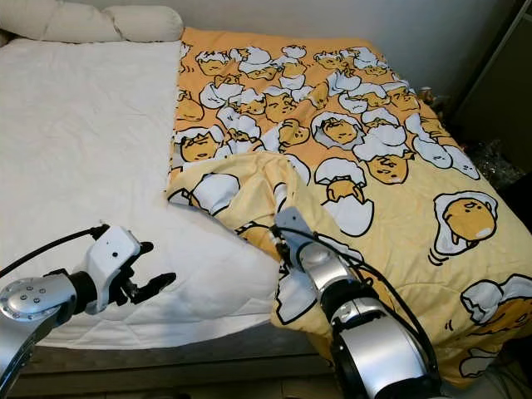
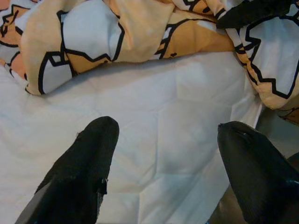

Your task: Clean up the room

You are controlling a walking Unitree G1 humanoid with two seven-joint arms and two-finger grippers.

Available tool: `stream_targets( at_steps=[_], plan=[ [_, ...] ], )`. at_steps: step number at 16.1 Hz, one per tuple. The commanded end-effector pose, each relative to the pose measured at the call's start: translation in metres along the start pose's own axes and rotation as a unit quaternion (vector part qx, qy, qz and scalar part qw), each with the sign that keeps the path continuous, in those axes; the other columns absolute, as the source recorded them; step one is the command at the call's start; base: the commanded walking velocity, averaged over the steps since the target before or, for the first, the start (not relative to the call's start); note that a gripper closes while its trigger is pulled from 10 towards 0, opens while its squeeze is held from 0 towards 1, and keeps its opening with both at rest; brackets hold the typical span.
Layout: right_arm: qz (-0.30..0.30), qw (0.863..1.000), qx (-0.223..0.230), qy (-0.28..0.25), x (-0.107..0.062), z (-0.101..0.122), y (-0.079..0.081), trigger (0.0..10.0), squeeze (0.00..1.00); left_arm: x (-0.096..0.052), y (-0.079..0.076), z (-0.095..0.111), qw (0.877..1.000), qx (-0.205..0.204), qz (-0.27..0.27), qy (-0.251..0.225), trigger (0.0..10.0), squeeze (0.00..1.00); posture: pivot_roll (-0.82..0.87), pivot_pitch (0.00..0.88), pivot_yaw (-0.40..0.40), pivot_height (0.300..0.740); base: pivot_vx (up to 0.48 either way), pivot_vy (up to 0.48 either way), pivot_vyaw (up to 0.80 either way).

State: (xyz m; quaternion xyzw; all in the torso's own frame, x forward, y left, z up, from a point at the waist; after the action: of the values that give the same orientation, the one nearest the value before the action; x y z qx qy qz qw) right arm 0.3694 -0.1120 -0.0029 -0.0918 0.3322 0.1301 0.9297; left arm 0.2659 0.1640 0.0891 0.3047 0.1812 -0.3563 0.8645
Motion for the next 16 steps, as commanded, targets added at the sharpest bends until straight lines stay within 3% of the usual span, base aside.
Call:
stream_targets(
  at_steps=[1, 8, 12, 13, 16],
  plan=[
    [-0.002, 1.000, 0.004, 0.000, 0.000, 0.000, -0.005, 0.0, 0.00, 0.002, 0.000, 0.004, 1.000, 0.007, -0.005, -0.004, 10.0, 0.00, 0.05, 0.000, -0.050, 0.740, 0.000, 0.000, 0.00],
    [0.012, 1.000, 0.007, -0.007, -0.002, 0.003, -0.011, 0.0, 0.00, 0.006, 0.001, 0.005, 1.000, 0.007, -0.003, -0.005, 10.0, 0.00, 0.04, 0.000, -0.042, 0.740, 0.000, 0.000, 0.00],
    [0.066, 0.997, 0.015, -0.023, -0.005, 0.008, -0.008, 0.0, 0.00, 0.007, 0.000, 0.005, 1.000, 0.005, -0.001, -0.006, 10.0, 0.00, 0.03, 0.000, -0.049, 0.740, 0.000, 0.000, 0.00],
    [0.148, 0.988, 0.017, -0.039, -0.012, 0.013, 0.001, 0.0, 0.00, 0.007, -0.002, 0.003, 1.000, 0.002, 0.000, -0.005, 10.0, 0.00, 0.02, 0.000, -0.046, 0.740, 0.000, 0.000, 0.00],
    [0.277, 0.959, 0.013, -0.063, -0.030, 0.018, 0.017, 0.0, 0.00, 0.007, -0.004, 0.003, 1.000, 0.000, -0.003, -0.005, 10.0, 0.00, 0.01, 0.000, -0.041, 0.740, 0.000, 0.000, 0.00]
  ],
)
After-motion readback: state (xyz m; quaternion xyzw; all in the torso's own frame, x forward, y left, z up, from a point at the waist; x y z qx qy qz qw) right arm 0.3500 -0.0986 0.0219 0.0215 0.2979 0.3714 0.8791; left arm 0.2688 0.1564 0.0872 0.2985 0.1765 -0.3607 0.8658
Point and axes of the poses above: a point about 5 cm out from each wrist's last joint towards the gripper, its own x axis pointing out of the wrist towards the gripper, its own z axis along the axis of the wrist's last joint, y = z × x, the point moved 5 cm from there along x, pointing out of the wrist towards the gripper, and after that the axes turned 14 degrees about x, right-handed, at the moved point
